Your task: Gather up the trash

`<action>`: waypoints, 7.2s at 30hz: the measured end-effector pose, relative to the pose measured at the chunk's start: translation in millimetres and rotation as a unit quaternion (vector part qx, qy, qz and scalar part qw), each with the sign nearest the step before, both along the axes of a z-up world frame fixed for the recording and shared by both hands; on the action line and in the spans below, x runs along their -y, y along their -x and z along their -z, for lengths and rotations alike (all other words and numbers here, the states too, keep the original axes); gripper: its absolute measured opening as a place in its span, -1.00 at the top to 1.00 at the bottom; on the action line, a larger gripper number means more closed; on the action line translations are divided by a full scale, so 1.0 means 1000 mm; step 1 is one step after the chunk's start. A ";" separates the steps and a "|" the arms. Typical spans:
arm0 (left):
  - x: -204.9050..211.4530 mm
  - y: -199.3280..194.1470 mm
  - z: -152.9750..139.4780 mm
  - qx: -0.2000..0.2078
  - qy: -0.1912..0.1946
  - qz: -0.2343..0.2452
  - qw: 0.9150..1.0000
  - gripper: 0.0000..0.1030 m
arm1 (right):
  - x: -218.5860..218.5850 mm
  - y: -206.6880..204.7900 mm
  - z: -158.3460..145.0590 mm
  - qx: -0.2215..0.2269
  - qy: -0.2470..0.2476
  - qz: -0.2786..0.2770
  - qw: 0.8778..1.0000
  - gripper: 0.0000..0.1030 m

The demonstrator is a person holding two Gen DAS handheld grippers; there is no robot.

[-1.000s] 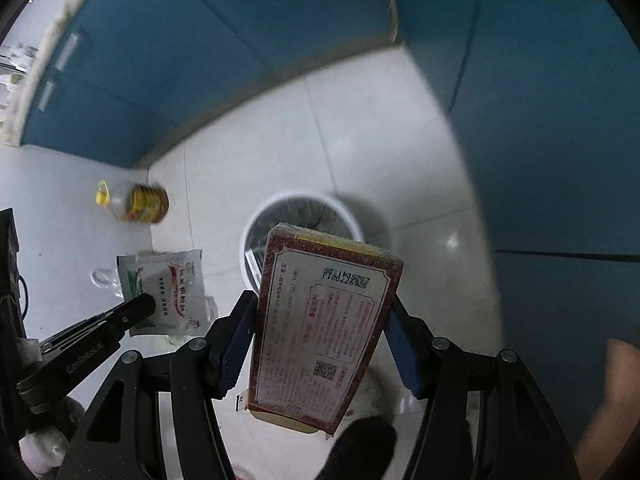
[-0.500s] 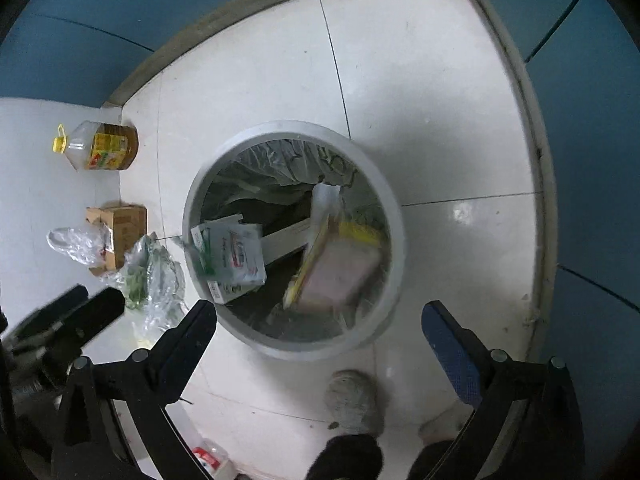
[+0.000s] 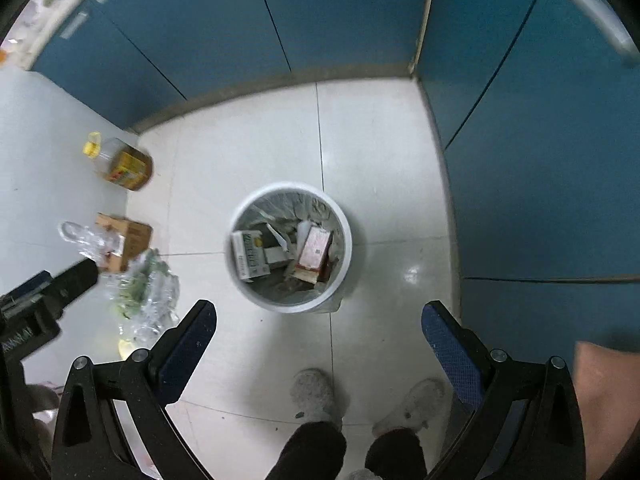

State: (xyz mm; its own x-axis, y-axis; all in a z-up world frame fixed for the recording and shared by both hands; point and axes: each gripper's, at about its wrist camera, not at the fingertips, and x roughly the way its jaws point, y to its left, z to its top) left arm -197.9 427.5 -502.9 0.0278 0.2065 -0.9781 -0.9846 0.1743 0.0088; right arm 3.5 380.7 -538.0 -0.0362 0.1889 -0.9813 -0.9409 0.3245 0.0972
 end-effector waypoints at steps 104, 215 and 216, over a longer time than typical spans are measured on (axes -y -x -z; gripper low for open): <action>0.045 -0.097 -0.186 -0.012 -0.047 0.084 0.995 0.92 | 0.116 -0.106 -0.211 -0.051 -0.150 0.120 0.980 0.99; 0.342 0.117 -0.444 0.178 -0.167 0.013 0.970 -1.00 | 0.355 0.094 -0.497 -0.027 -0.241 -0.100 0.965 -1.00; 0.342 0.117 -0.443 0.179 -0.166 0.012 0.970 -1.00 | 0.356 0.093 -0.497 -0.028 -0.242 -0.101 0.965 -1.00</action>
State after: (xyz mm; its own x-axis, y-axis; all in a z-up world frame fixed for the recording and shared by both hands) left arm -314.9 85.3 -59.6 0.3623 0.5030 -0.7847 -0.9305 0.2438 -0.2733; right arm -89.8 24.6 -41.4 -0.1710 0.6073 -0.7759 -0.9689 0.0392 0.2442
